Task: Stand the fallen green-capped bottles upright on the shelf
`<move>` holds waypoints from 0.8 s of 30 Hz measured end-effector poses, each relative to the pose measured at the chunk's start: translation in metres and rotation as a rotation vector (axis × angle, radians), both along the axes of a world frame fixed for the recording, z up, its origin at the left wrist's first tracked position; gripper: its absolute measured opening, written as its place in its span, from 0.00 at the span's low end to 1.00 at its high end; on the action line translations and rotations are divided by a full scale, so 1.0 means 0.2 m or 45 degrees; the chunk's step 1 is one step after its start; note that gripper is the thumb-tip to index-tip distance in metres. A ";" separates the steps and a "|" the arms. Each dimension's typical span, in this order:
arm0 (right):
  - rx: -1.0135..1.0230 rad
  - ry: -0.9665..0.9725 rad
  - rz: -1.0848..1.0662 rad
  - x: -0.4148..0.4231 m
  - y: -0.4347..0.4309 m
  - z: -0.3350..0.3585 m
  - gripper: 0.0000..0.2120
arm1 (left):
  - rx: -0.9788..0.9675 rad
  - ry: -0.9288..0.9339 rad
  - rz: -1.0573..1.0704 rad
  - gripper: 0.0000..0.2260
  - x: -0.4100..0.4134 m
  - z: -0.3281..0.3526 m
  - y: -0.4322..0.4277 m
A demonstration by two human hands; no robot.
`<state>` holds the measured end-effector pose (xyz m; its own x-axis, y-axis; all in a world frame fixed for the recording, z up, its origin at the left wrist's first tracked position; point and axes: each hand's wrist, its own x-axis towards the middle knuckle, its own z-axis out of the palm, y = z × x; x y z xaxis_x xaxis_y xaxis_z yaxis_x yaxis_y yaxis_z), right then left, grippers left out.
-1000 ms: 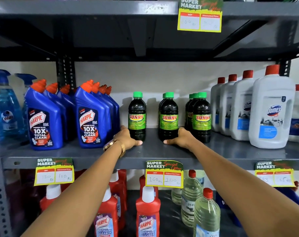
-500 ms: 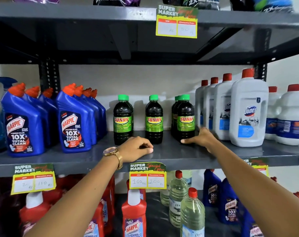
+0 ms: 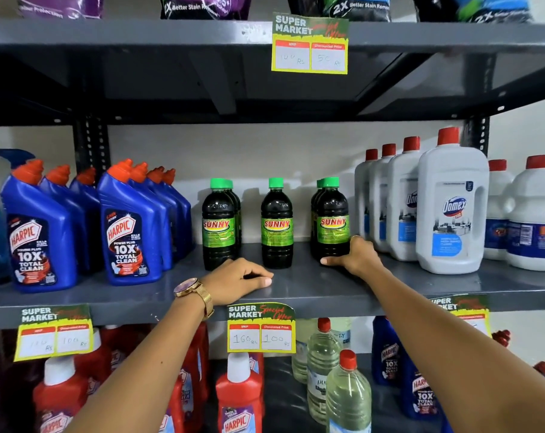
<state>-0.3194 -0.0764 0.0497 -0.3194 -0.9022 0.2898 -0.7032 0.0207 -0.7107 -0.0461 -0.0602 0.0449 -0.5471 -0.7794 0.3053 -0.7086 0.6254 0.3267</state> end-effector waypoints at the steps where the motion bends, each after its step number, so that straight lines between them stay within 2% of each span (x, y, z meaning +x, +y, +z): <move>1: -0.003 0.003 -0.012 0.00 0.00 0.00 0.37 | 0.005 0.010 0.002 0.15 0.00 0.00 0.00; 18: 0.012 0.062 -0.017 0.01 0.02 0.00 0.37 | 0.025 0.028 0.014 0.16 0.00 0.00 0.01; 24: -0.003 -0.004 0.009 0.01 0.04 0.01 0.39 | -0.006 0.004 0.022 0.16 0.00 0.00 0.03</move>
